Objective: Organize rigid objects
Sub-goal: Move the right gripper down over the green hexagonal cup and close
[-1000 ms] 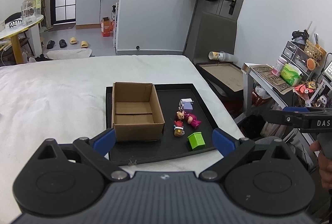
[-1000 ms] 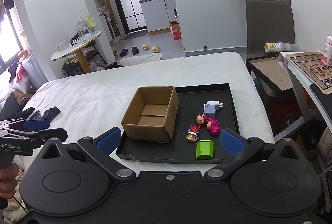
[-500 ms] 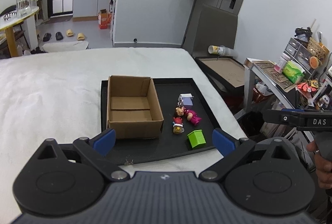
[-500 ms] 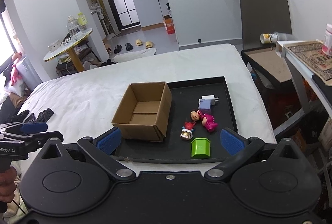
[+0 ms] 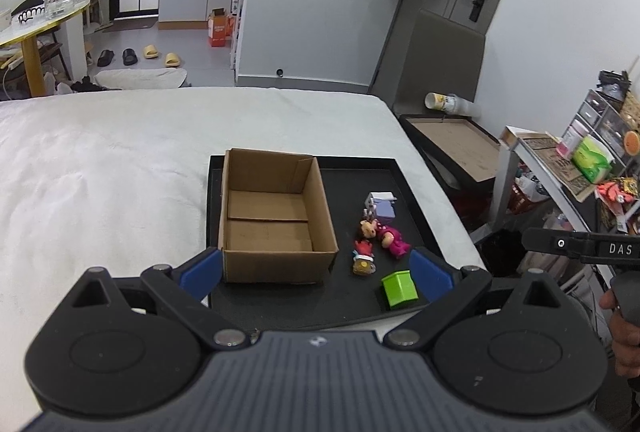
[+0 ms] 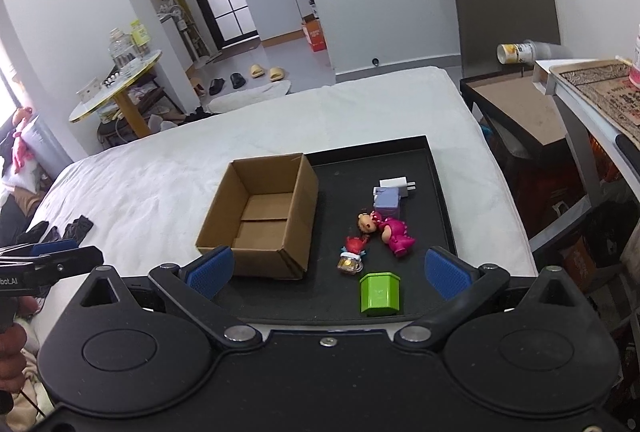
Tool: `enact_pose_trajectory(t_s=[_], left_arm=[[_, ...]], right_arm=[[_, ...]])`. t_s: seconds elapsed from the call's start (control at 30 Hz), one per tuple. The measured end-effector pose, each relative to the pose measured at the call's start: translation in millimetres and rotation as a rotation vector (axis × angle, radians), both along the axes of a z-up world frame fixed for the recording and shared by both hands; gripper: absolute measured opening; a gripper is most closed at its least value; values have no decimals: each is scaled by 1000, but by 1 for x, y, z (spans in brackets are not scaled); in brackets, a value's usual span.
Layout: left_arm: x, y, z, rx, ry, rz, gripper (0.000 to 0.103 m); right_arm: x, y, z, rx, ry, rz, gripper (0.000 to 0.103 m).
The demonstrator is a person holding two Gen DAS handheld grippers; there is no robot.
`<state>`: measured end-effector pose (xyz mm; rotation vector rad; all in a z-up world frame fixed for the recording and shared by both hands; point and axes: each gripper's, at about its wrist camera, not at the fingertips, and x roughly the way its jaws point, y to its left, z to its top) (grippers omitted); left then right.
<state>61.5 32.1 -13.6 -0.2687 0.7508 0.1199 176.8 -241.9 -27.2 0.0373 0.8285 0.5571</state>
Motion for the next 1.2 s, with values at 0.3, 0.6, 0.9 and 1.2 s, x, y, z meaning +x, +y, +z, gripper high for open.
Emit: enact_pose_trajectory(t_s=[0.3, 0.6, 0.9, 1.2], left_arm=[[25, 18, -20, -38, 20, 36, 99], [54, 40, -42, -48, 94, 103, 99], [79, 59, -65, -62, 169, 152, 98], [102, 78, -90, -90, 227, 199, 96]], right_arm=[[30, 4, -24, -17, 71, -29, 103], [64, 7, -49, -23, 151, -40, 102], [94, 16, -78, -44, 256, -36, 98], [121, 24, -100, -69, 333, -32, 96]])
